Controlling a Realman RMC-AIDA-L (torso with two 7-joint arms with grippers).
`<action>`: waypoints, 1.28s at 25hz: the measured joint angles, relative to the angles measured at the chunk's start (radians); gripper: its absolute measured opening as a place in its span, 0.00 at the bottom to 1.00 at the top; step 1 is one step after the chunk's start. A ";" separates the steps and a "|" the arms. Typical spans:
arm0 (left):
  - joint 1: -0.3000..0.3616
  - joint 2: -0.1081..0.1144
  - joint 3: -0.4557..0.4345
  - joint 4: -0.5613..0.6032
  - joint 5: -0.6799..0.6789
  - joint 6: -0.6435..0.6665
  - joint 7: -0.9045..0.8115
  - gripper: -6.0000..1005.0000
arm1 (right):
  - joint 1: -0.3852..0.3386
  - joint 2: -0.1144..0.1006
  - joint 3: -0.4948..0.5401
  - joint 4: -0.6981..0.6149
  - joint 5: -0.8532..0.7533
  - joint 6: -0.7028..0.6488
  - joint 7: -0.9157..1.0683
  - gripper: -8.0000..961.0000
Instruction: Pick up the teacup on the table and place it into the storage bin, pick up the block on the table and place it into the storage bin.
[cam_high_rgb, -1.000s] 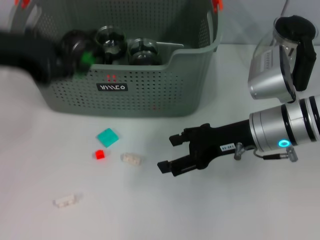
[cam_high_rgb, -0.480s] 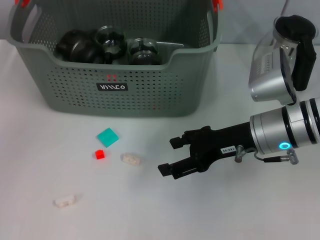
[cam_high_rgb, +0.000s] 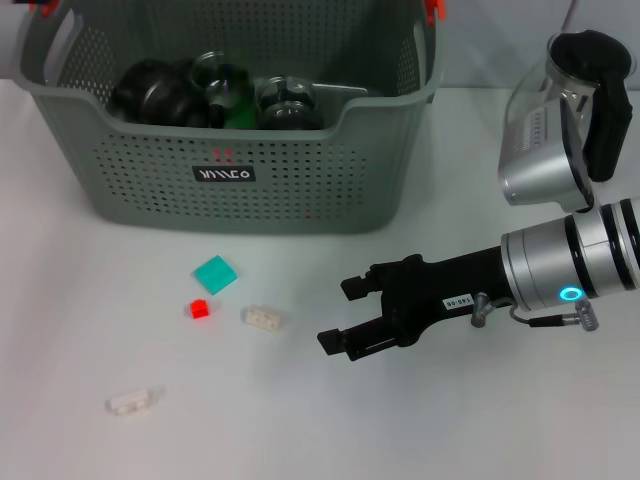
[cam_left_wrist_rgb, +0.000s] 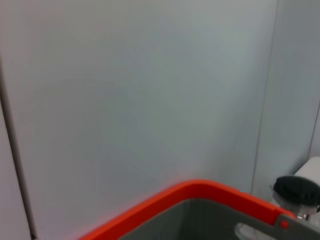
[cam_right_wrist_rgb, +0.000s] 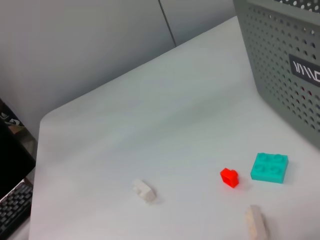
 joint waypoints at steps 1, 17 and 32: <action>0.000 -0.001 0.001 0.000 0.001 -0.001 0.000 0.28 | -0.001 0.000 0.000 0.000 0.000 0.000 0.000 0.99; 0.131 -0.009 -0.087 0.363 -0.174 0.400 0.034 0.79 | -0.007 -0.002 0.002 0.000 0.001 0.000 0.000 0.99; 0.417 -0.132 0.025 0.582 0.029 0.701 0.415 0.92 | -0.007 -0.002 0.012 0.000 0.001 0.004 0.011 0.99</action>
